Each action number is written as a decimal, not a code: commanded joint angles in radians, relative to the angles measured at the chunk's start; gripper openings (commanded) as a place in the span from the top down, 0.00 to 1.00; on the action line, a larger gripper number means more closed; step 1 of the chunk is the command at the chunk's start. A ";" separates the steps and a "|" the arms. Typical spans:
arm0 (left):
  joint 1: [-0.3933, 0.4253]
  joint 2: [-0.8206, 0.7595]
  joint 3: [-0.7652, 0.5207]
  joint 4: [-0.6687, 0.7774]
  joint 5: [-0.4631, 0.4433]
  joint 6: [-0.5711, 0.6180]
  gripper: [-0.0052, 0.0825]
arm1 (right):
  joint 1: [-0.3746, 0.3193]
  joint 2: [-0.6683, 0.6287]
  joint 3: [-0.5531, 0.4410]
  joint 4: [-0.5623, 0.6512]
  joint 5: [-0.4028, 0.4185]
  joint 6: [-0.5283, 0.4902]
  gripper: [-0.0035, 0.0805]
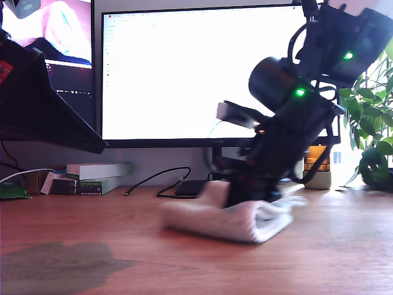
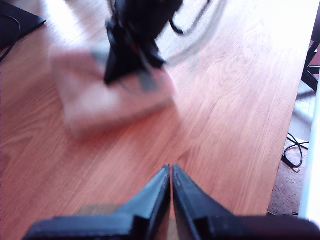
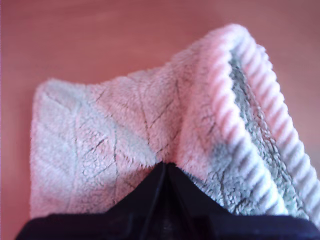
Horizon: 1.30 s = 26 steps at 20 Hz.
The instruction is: Fold the tea towel to a neat square and place it to the right
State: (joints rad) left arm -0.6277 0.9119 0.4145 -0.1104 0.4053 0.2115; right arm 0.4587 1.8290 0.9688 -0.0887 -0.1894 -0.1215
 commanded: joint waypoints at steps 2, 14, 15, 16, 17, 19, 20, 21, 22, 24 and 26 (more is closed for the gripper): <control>-0.001 0.004 -0.011 0.000 -0.016 -0.002 0.97 | -0.049 0.080 -0.092 -0.089 0.134 0.055 0.97; -0.001 0.004 -0.010 -0.001 -0.022 -0.003 0.97 | -0.160 -0.204 -0.328 -0.205 0.358 0.289 0.97; -0.001 0.004 -0.011 0.000 -0.022 -0.003 0.97 | -0.169 -0.227 -0.355 -0.211 0.358 0.310 0.97; -0.001 0.004 -0.011 0.002 -0.022 -0.003 0.97 | -0.173 -0.254 -0.381 -0.214 0.358 0.336 0.97; -0.001 0.004 -0.011 0.005 -0.021 -0.003 0.97 | -0.173 -0.284 -0.403 -0.220 0.359 0.346 0.97; -0.001 0.004 -0.011 0.006 -0.021 -0.006 0.97 | -0.173 -0.350 -0.436 -0.246 0.364 0.389 0.97; -0.001 0.004 -0.011 0.006 -0.021 -0.007 0.97 | -0.173 -0.380 -0.448 -0.261 0.373 0.395 0.97; -0.001 0.004 -0.011 0.006 -0.022 -0.007 0.97 | -0.173 -0.405 -0.456 -0.285 0.384 0.407 0.97; -0.001 0.004 -0.011 0.006 -0.021 -0.007 0.97 | -0.173 -0.429 -0.463 -0.311 0.388 0.414 0.97; -0.001 0.004 -0.010 0.006 -0.022 -0.007 0.97 | -0.173 -0.473 -0.474 -0.354 0.408 0.417 0.97; -0.001 0.004 -0.011 0.006 -0.022 -0.011 0.97 | -0.173 -0.510 -0.481 -0.394 0.409 0.454 0.97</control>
State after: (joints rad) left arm -0.6277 0.9119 0.4145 -0.1108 0.3836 0.2073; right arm 0.2943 1.2949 0.5568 -0.4244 0.2199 0.3149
